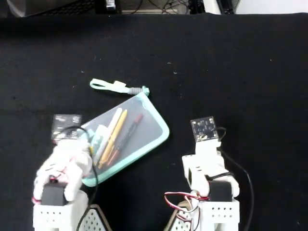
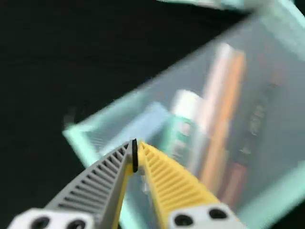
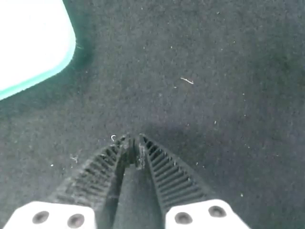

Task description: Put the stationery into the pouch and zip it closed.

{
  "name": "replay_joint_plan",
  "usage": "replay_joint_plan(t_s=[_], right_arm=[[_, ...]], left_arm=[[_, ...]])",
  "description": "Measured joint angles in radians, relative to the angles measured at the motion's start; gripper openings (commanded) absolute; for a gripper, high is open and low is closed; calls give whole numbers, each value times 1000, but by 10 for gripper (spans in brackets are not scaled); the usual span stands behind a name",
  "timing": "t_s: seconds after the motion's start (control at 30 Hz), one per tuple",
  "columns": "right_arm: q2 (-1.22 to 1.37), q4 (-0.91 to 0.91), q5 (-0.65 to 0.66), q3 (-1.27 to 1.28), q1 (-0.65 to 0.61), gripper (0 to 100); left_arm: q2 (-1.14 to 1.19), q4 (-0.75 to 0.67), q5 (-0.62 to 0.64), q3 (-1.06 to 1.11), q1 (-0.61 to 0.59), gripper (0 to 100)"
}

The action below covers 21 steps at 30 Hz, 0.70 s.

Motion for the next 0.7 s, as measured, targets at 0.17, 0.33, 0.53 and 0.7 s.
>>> replay_joint_plan(t_s=[0.17, 0.33, 0.53, 0.7], right_arm=[[0, 0, 0, 0, 0, 14], [0, 0, 0, 0, 0, 14], [0, 0, 0, 0, 0, 14], [0, 0, 0, 0, 0, 14]], left_arm=[[0, 0, -110, 37, -262, 40], [6, 0, -137, 141, -416, 40], [3, 0, -135, 143, -341, 39], [0, -2, -137, 143, -57, 38]])
